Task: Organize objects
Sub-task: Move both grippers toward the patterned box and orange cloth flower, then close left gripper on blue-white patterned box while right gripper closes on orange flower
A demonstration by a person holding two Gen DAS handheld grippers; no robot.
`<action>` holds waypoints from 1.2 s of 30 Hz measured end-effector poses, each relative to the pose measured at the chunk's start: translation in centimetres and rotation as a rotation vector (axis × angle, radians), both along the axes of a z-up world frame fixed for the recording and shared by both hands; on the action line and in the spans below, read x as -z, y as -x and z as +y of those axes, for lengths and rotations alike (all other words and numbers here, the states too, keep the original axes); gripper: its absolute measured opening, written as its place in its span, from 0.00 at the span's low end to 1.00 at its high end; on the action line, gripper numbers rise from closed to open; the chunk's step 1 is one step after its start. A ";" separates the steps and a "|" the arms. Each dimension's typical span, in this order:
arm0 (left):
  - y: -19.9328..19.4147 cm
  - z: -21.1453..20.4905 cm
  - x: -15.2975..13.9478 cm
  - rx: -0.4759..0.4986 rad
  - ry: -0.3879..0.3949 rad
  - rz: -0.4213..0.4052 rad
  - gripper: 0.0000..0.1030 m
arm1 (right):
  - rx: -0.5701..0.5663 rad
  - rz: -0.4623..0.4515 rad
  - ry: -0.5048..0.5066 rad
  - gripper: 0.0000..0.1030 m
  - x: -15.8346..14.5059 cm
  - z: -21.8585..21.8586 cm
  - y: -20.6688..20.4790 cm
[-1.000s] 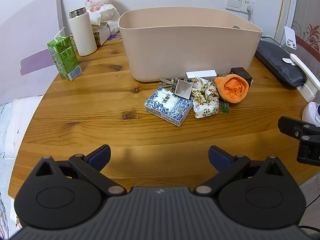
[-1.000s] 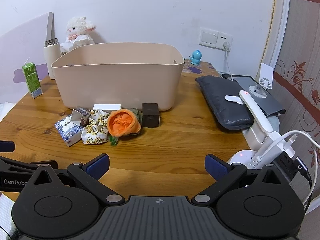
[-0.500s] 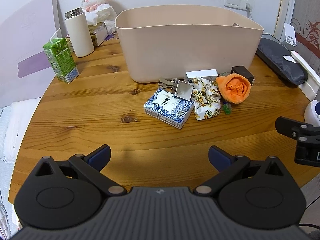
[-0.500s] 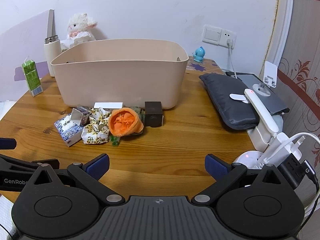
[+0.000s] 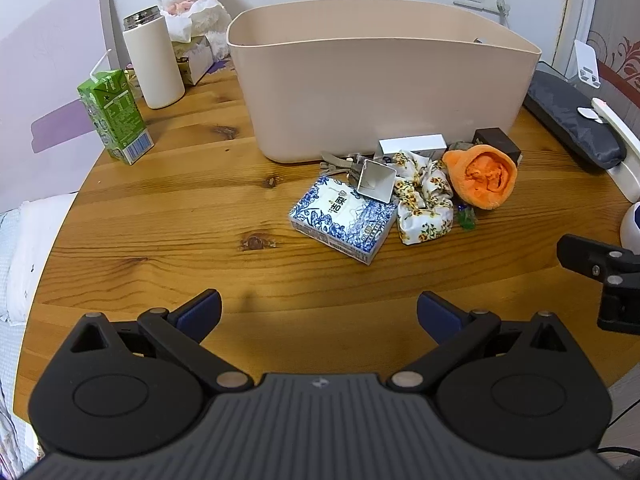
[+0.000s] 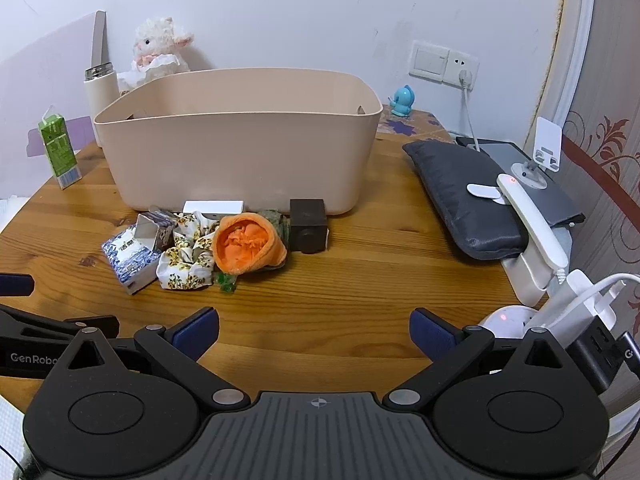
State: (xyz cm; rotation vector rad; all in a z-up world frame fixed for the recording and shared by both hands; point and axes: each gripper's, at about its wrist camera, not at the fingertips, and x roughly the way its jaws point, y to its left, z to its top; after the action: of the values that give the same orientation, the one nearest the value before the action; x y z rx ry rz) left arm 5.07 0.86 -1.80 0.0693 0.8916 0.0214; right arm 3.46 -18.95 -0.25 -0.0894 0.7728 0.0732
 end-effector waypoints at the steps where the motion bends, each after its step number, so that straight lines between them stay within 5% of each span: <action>1: -0.2 0.1 0.1 -0.001 0.000 0.003 1.00 | 0.000 0.002 0.000 1.00 0.0 0.1 -0.2; 23: -5.4 1.6 2.2 0.022 0.038 0.050 1.00 | -0.024 0.009 -0.083 1.00 1.3 0.3 -5.4; 36: -7.4 1.7 3.0 0.100 0.059 0.021 1.00 | -0.051 0.052 -0.131 0.71 3.7 1.0 -8.5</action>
State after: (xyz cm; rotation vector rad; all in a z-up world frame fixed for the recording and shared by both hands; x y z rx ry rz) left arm 12.49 2.58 -4.78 0.0586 0.9086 -0.0988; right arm 11.91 -17.90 -3.90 0.0176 0.8154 0.1746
